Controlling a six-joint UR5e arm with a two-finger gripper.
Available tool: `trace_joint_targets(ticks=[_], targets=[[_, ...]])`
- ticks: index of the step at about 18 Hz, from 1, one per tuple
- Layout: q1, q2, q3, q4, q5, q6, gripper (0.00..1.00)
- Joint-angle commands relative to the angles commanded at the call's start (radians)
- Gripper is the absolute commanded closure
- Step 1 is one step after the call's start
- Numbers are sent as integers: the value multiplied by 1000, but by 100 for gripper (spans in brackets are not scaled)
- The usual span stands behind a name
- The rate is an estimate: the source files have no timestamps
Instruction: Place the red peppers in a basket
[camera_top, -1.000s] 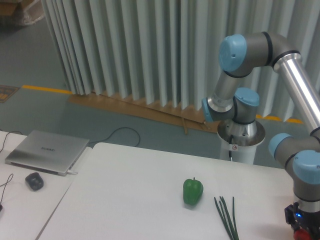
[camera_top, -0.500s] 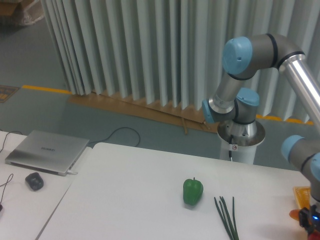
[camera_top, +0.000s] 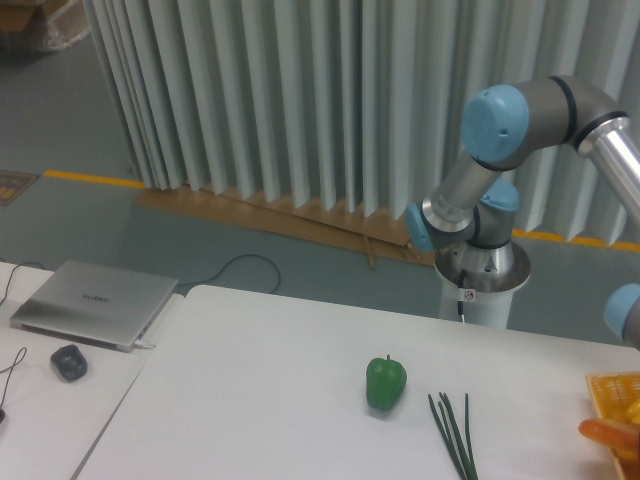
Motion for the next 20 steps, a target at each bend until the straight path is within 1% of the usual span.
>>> trace_joint_targets(ticks=[1,2,3,4,5,8,13,15,18,20], targets=[[-2,-2,-2,0,2,0,24],[-5,-2,-2,0,3,0,20],[-6,-2,-3,0,2,0,10],[-8,-2,-3,0,2,0,8],[-8,-2,-5,0,2,0,0],[-8,1,-2,2,0,3,0],[-18,35,14,2,3,26,0],[-21,34,49,-3,-1,47,0],[-23,49,35,-3,-2,66,0],[-28,84,20,-2,-6,64,0]])
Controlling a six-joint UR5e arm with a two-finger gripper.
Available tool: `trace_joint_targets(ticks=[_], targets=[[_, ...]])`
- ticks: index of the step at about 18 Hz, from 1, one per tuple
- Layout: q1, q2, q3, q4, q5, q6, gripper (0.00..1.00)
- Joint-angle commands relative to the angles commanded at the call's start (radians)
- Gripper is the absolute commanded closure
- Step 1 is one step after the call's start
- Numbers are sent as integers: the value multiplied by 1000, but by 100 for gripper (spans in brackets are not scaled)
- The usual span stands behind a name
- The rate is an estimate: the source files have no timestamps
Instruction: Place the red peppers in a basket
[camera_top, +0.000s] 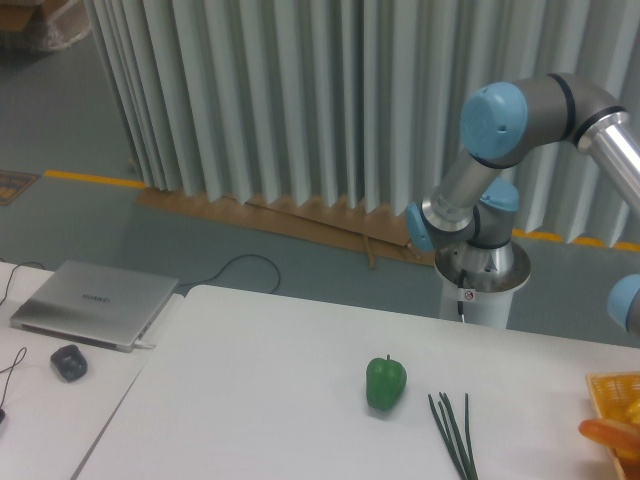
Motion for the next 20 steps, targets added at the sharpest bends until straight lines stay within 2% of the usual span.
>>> trace_joint_targets(ticks=[5,8,13,15,18,20], targets=[[-95,55,-21,-2,-12,-9,0],[-147,62,-32,-5,-6,-2,0],[-186,72,-54,-5,6,-8,0],[-193,75,-66,-6,56,-2,0],[-204,111,-104,2,80,63,0],[-210,129,-110,3,78,34,0]])
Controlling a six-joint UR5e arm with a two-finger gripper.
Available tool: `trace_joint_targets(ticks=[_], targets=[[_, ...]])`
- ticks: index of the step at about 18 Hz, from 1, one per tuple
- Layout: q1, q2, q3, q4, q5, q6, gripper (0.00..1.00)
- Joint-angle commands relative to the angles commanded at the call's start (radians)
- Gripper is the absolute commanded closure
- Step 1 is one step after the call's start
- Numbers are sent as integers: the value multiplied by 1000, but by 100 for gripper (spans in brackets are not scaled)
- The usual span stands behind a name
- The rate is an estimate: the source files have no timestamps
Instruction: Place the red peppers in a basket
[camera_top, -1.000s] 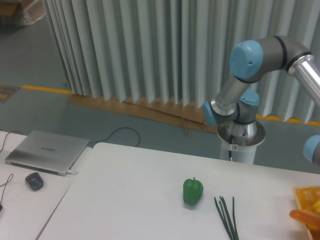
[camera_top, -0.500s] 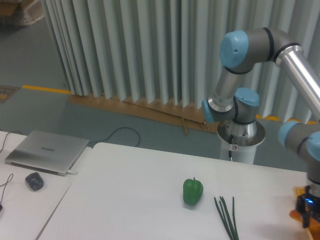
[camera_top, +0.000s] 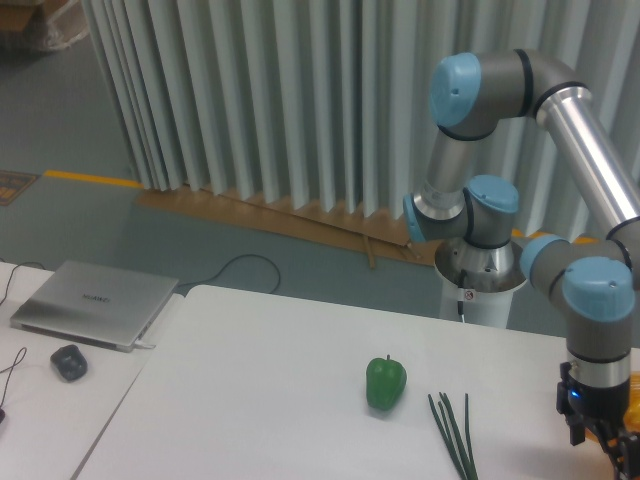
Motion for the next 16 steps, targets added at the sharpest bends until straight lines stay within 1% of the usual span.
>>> trace_joint_targets(ticks=[1,4,6,8,9,10,11,12,13,14,16], targets=[[-23,9,11,-1,-6,-35,0],[-63,14,12,-6,24,-156,0],[-98,25,15,-8,26,-196,0],[-103,35,6,-8,17,-244,0],[-103,34,8,-8,12,-243,0],[-98,37,11,-8,-9,-240,0],[-88,35,21,-18,-58,-238,0],[-75,37,18,-37,-99,-227,0],[-62,40,27,-52,-95,-176,0],[-57,35,32,-63,-71,-78,0],[-48,42,37,-83,18,132,0]])
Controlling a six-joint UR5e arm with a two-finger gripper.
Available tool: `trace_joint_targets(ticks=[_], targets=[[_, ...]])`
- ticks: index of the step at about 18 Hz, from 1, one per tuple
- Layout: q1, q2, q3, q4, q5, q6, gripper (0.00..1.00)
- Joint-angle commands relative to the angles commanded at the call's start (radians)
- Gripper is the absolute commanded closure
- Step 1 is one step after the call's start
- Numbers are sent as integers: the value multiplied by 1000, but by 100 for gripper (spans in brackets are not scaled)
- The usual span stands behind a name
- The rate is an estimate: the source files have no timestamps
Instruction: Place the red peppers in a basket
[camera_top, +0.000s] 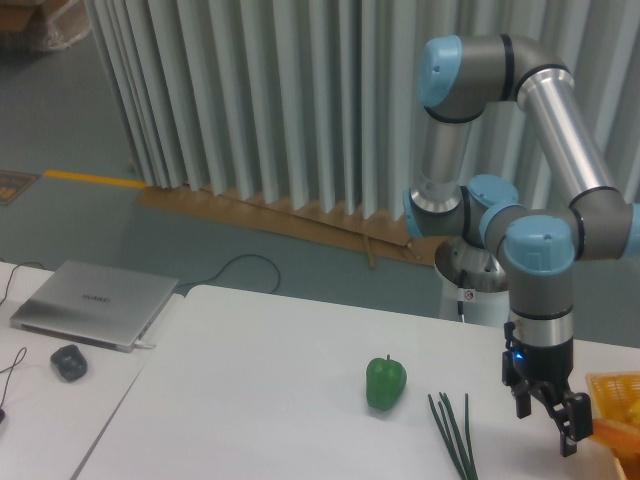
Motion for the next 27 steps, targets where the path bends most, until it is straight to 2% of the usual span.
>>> trace_joint_targets(ticks=[1,3,7,10,12,13,17,22,25,27], targets=[[2,0,0,-2,7,19,0],[-1,-3,0,-2,-7,-28,0],[2,8,0,-35,-154,-67,0],[2,23,-3,-89,-147,-67,0],[-6,54,-9,-173,-127,-65,0],[-9,67,-17,-190,-127,-63,0],[-43,135,-55,-232,-127,-67,0],[-49,218,-91,-242,-127,-85,0],[-51,227,-87,-272,-125,-94,0],[-52,242,-86,-320,-125,-94,0]])
